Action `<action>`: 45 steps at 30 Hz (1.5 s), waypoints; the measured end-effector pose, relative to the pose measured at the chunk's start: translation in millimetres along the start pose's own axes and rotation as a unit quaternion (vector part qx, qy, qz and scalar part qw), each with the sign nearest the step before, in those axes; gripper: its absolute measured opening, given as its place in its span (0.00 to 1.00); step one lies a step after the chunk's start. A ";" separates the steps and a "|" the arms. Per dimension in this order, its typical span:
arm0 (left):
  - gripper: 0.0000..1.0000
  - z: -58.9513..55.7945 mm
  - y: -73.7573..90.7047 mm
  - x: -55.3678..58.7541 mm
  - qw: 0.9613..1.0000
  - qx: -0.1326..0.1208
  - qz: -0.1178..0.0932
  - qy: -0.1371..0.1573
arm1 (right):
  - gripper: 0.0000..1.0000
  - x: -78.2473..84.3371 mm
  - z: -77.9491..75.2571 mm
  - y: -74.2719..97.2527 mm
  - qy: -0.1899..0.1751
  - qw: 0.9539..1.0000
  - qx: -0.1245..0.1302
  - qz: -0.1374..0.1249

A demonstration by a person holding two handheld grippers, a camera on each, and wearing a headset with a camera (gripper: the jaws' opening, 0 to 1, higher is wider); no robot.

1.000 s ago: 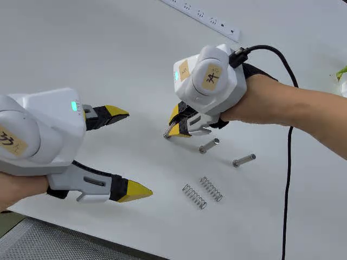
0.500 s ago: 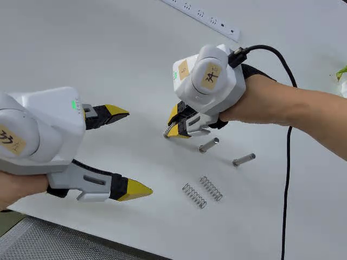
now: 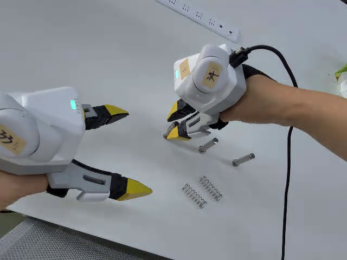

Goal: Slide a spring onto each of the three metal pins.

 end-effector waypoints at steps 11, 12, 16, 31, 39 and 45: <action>0.83 -1.1 0.8 -4.9 1.000 0.003 0.009 -0.010 | 0.32 4.7 3.7 18.2 -0.020 0.999 0.012 -0.030; 0.83 -1.2 1.0 -5.7 1.000 0.003 0.009 -0.013 | 0.34 4.8 6.1 21.5 -0.023 0.999 0.014 -0.033; 0.83 -1.6 1.9 -7.7 1.000 0.004 0.013 -0.017 | 0.38 12.1 7.0 23.4 -0.030 0.998 0.022 -0.047; 0.85 -3.7 4.9 -15.4 0.999 0.008 0.033 -0.037 | 0.57 34.6 26.3 57.6 -0.073 0.987 0.052 -0.131; 0.85 -4.9 6.2 -17.7 0.998 0.012 0.043 -0.044 | 0.66 55.4 41.7 70.1 -0.100 0.979 0.069 -0.166; 0.87 -4.3 6.5 -21.2 0.997 0.013 0.048 -0.053 | 0.72 71.9 57.8 78.6 -0.121 0.971 0.080 -0.192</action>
Point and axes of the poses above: the centre of the closed fingertips' face, and the gripper's own axes: y roughly backward along the fingers, z roughly to its left, x roughly out of its underside, the point moved 10 cm from there along y, roughly backward along the fingers, and after that the axes turned 10 degrees about -y, right-handed, at the moved point
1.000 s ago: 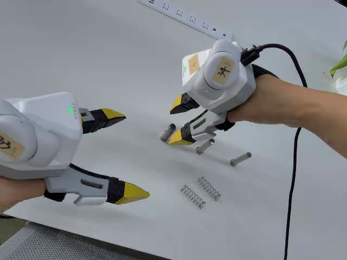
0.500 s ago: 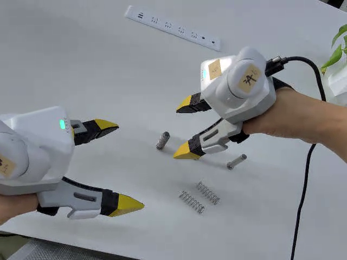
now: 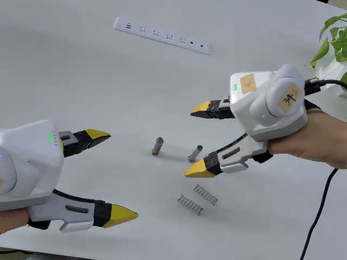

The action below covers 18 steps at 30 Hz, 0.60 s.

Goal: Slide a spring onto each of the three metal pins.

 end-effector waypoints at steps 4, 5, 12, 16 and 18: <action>0.88 0.3 0.8 -1.4 1.000 0.001 0.003 -0.005 | 0.76 14.0 5.7 11.1 -0.019 1.000 0.009 -0.017; 0.88 0.5 0.9 -1.6 1.000 0.001 0.003 -0.005 | 0.77 19.4 7.5 14.9 -0.026 0.999 0.013 -0.022; 0.88 2.2 1.4 -3.8 1.000 0.002 0.007 -0.012 | 0.83 50.6 12.0 34.9 -0.072 0.995 0.036 -0.059; 0.87 1.6 0.8 -6.5 1.000 0.003 0.006 -0.016 | 0.86 65.2 17.8 41.2 -0.088 0.993 0.043 -0.071; 0.87 1.1 0.6 -7.6 1.000 0.004 0.007 -0.019 | 0.87 71.6 21.2 43.8 -0.096 0.991 0.047 -0.075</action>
Point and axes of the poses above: the centre of the closed fingertips' face, and the gripper's own axes: y roughly backward along the fingers, z roughly to its left, x roughly out of its underside, the point moved 10 cm from there along y, roughly backward along the fingers, and after that the axes turned 10 degrees about -y, right-handed, at the moved point
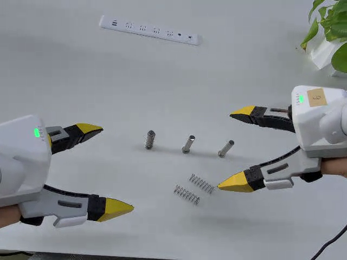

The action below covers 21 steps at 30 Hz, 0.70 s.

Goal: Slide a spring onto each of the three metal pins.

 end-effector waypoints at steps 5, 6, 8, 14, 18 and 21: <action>0.86 -1.7 0.0 -4.3 1.000 0.002 0.004 -0.009 | 0.91 15.8 3.3 8.6 -0.011 1.000 0.006 -0.018; 0.85 -2.6 -0.1 -5.7 1.000 0.003 0.004 -0.013 | 0.91 18.8 3.7 10.3 -0.013 1.000 0.007 -0.023; 0.83 -4.2 -0.9 -9.0 1.000 0.006 0.005 -0.018 | 0.92 26.5 4.7 14.5 -0.024 0.999 0.010 -0.033; 0.79 -8.3 -10.0 -18.0 0.999 0.024 0.010 -0.030 | 0.93 49.9 5.3 26.4 -0.046 0.997 0.025 -0.048; 0.73 -14.0 -21.9 -22.9 0.998 0.048 0.020 -0.044 | 0.93 60.2 5.7 32.4 -0.057 0.996 0.033 -0.059; 0.65 -20.4 -38.0 -27.3 0.995 0.075 0.031 -0.061 | 0.92 68.0 5.8 36.3 -0.066 0.995 0.037 -0.063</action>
Point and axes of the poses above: the centre of the closed fingertips' face, and the gripper's own axes: y roughly backward along the fingers, z roughly to its left, x roughly out of its underside, the point moved 10 cm from there along y, roughly backward along the fingers, and after that the axes turned 10 degrees about -y, right-handed, at the moved point
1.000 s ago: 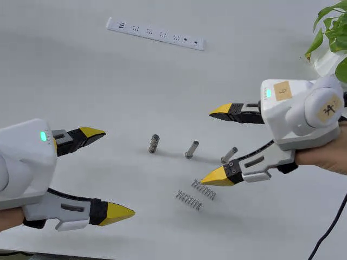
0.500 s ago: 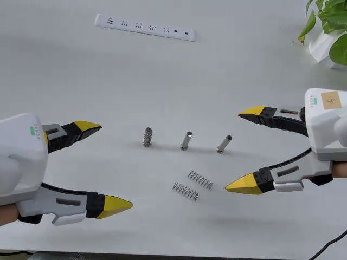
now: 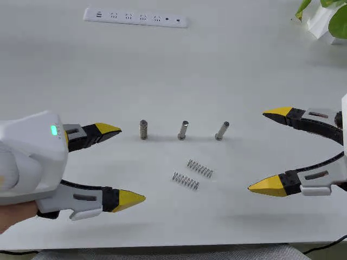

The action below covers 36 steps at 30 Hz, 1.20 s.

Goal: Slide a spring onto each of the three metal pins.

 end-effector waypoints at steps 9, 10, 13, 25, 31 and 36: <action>0.44 -4.8 -50.6 -7.6 0.992 0.075 0.073 -0.067 | 0.91 11.2 -2.8 9.9 -0.018 1.000 0.018 -0.015; 0.42 -6.4 -57.0 -8.8 0.990 0.090 0.076 -0.078 | 0.91 12.6 -2.5 11.1 -0.021 0.999 0.020 -0.018; 0.36 -6.2 -69.8 -7.2 0.984 0.107 0.104 -0.101 | 0.90 16.5 -2.0 14.1 -0.024 0.999 0.024 -0.019; 0.23 -7.6 -101.7 -0.5 0.972 0.138 0.138 -0.130 | 0.88 29.9 0.3 24.7 -0.045 0.998 0.043 -0.027; 0.18 -5.9 -108.0 1.7 0.967 0.144 0.151 -0.145 | 0.88 32.7 0.3 26.4 -0.050 0.997 0.048 -0.028; 0.14 -5.4 -110.8 1.1 0.962 0.149 0.159 -0.163 | 0.87 33.0 -0.3 26.4 -0.051 0.997 0.052 -0.029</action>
Point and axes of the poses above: the centre of the closed fingertips' face, and the gripper's own axes: y roughly backward along the fingers, z roughly to its left, x roughly out of its underside, the point moved 10 cm from there along y, roughly backward along the fingers, and after that the axes turned 10 degrees about -y, right-handed, at the moved point
